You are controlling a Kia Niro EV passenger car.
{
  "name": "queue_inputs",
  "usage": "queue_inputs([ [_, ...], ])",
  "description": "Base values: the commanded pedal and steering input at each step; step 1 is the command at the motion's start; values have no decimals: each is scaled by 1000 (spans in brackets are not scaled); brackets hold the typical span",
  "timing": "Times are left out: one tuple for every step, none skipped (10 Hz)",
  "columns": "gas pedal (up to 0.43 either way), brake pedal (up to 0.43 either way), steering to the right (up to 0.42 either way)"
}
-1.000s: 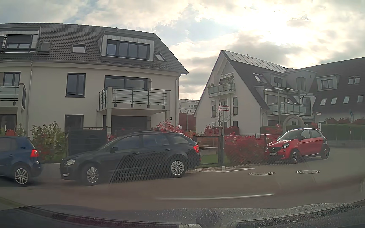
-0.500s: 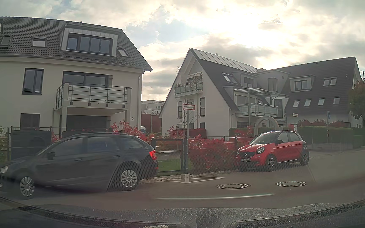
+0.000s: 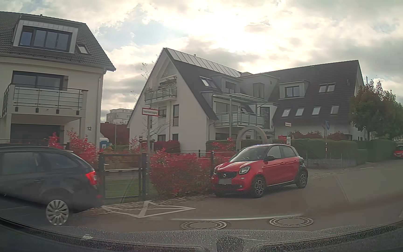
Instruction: Follow the waypoints while adhering to traffic rules and regulations
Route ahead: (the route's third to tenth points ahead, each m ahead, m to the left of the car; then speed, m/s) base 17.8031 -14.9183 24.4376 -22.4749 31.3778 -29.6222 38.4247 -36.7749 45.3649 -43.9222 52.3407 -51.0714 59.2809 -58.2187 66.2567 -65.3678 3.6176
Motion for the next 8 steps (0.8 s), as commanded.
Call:
queue_inputs([
  [130, 0, 435],
  [130, 0, 440],
  [130, 0, 448],
  [130, 0, 455],
  [130, 0, 458],
  [130, 0, 458],
  [130, 0, 458],
  [130, 0, 458],
])
